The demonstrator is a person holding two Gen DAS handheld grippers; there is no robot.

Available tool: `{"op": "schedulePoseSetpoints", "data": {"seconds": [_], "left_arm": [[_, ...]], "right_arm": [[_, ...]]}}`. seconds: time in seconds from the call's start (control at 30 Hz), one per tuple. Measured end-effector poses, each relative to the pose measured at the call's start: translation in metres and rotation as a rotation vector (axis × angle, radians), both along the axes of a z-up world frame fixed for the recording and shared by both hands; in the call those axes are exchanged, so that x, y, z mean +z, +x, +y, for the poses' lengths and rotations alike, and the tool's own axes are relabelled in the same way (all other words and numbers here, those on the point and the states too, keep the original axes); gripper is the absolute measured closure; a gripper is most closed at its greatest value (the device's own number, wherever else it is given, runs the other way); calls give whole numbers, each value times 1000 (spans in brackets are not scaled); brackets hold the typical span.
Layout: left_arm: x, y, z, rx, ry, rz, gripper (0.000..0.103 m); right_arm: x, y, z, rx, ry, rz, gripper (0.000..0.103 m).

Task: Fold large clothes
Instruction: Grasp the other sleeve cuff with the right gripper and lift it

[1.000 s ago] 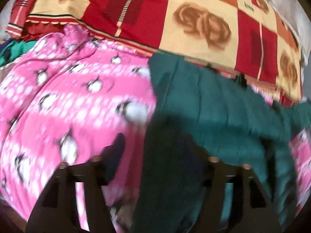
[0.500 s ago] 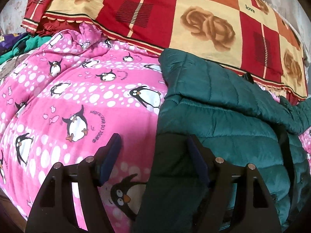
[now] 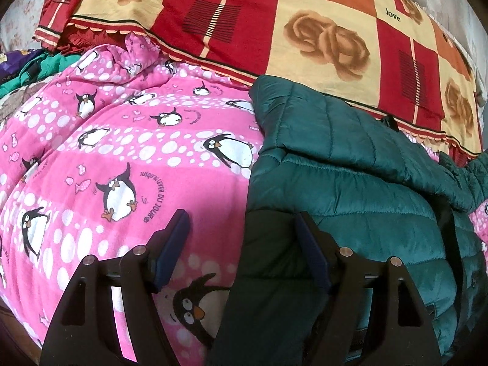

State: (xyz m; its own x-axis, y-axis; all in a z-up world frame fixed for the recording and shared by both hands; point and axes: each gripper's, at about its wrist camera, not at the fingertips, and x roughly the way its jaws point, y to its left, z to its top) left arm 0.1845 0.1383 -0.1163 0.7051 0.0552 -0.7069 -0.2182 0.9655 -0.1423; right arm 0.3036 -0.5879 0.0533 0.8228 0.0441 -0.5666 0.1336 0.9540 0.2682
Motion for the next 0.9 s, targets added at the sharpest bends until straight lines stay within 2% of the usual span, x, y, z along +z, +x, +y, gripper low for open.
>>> {"op": "schedulePoseSetpoints", "data": {"seconds": [0.17,0.3,0.53,0.9], "left_arm": [[-1,1,-1,-1,18,6,29],[-1,1,0,-4,13,4,29],[-2,0,0,-4,16,-1,29],[-3,-1,0,-4,11,-4,29]], "right_arm": [[8,-8,49,67,-1,-24,91],[9,-14,118,165,-4,-33,91],[6,-9,228,304,20,2,91],[4,-6,373,500,30,28,91]]}}
